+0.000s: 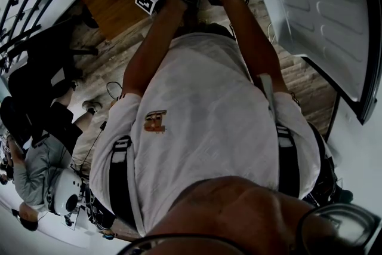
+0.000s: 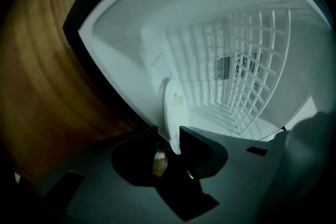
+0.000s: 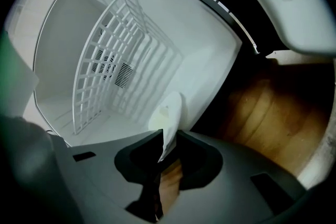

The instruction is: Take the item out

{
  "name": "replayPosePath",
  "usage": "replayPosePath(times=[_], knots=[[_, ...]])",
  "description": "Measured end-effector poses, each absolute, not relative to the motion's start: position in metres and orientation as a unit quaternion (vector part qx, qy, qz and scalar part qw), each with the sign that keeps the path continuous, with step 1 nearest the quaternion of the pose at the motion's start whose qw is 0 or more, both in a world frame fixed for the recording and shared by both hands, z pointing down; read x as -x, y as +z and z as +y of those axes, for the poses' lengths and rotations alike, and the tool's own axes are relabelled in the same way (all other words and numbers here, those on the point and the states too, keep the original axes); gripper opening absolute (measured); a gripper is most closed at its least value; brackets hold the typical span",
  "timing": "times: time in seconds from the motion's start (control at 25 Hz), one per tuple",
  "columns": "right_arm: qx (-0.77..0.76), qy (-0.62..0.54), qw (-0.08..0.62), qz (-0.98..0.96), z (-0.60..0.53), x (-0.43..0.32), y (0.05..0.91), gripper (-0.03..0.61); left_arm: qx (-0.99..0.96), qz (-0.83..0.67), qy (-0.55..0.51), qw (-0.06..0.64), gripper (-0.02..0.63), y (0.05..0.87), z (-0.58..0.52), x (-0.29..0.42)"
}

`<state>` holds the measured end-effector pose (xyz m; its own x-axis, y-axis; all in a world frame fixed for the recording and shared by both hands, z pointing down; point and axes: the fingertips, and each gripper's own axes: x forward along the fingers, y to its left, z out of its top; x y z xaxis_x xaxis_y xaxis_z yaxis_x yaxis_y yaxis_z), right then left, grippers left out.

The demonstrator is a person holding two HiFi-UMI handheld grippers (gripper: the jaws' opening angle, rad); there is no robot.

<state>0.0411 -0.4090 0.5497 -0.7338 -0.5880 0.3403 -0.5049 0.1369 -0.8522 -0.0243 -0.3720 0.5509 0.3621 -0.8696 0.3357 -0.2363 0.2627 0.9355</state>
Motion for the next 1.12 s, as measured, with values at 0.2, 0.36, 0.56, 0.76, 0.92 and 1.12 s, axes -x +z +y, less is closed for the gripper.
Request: replayPosePath(times=[0.2,0.36,0.56,0.76,0.92,1.12], knots=[[0.357,-0.563,0.048,0.744,-0.407,-0.040,0.550,0.077,-0.561,-0.493,-0.257,0.613,0.122,0.547,-0.374,0.023],[0.347,-0.571,0.068,0.741,-0.407,-0.040,0.547,0.067,-0.566,-0.487,-0.259,0.612,0.112,0.547,-0.378,0.021],[0.330,-0.572,0.085,0.746,-0.407,-0.039,0.536,0.055,-0.566,-0.482,-0.267,0.613,0.094,0.547,-0.379,0.021],[0.320,-0.587,0.104,0.737,-0.405,-0.040,0.534,0.048,-0.562,-0.473,-0.288,0.615,0.075,0.550,-0.378,0.021],[0.313,-0.603,0.121,0.724,-0.402,-0.041,0.536,0.046,-0.562,-0.469,-0.303,0.610,0.063,0.549,-0.377,0.023],[0.309,-0.615,0.136,0.713,-0.401,-0.042,0.539,0.046,-0.577,-0.468,-0.304,0.596,0.052,0.545,-0.378,0.024]])
